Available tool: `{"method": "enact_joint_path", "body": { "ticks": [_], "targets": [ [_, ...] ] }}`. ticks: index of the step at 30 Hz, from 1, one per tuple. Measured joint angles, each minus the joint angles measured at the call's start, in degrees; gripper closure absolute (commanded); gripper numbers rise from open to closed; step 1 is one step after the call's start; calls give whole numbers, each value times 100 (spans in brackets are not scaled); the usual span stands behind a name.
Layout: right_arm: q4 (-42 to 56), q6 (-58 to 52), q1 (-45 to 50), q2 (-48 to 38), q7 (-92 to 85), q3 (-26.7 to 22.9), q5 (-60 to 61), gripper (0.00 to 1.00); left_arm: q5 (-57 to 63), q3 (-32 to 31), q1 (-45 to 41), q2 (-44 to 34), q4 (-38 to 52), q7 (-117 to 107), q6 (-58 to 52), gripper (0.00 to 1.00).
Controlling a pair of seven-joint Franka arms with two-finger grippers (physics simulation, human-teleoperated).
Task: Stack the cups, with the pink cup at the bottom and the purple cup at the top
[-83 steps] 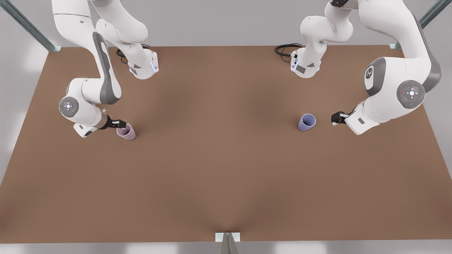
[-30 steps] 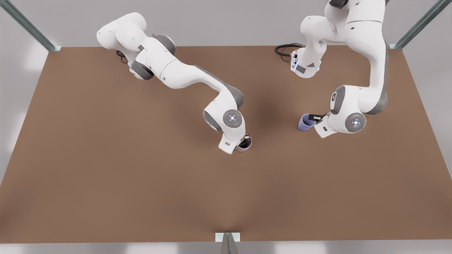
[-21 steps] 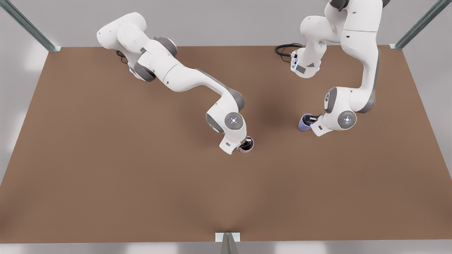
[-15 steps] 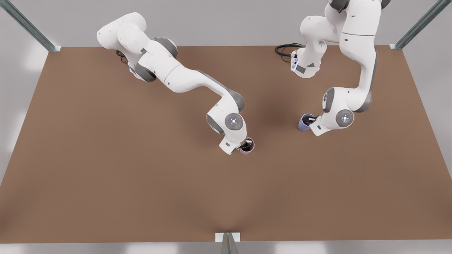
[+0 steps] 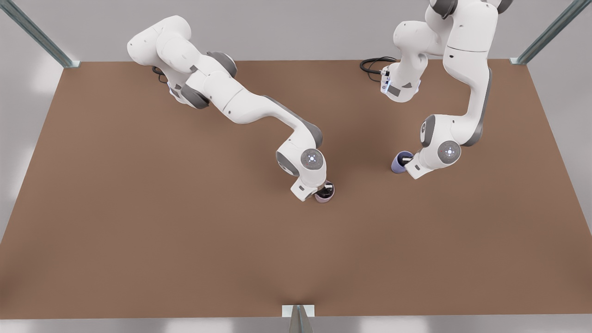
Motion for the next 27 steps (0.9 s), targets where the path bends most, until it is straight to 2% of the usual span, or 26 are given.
{"method": "enact_joint_path", "body": {
  "ticks": [5,9,11,13,15,17,20,25,27],
  "targets": [
    [6,-117,-22,-280,92,45,55,0,-28,-2,-51,-58,264,-11,-180,79],
    [-59,-558,-502,-1145,106,67,88,0,-5,-2,-77,18,1416,1,-994,79],
    [-1001,-861,-1442,-2277,-33,75,103,0,3,-4,-75,70,2132,10,-1473,79],
    [-2776,-1026,-2541,-3843,-222,86,283,0,2,-152,-60,237,3058,10,-1993,79],
    [-3699,-1305,-3521,-4785,-486,78,481,0,-4,-257,-148,334,3724,2,-2416,79],
    [-3813,-1639,-4110,-4949,-773,60,594,0,-17,-301,-385,513,4260,-46,-2727,79],
    [-3489,-1987,-4417,-4821,-1258,15,688,0,-37,-314,-552,700,4597,-124,-3032,79],
    [-3370,-2285,-4465,-4702,-1950,6,746,0,-66,-353,-816,1008,5069,-346,-3308,79],
    [-3217,-2335,-4433,-4583,-2175,10,746,0,-138,-406,-1100,1436,5618,-571,-3359,79]
  ]
}}
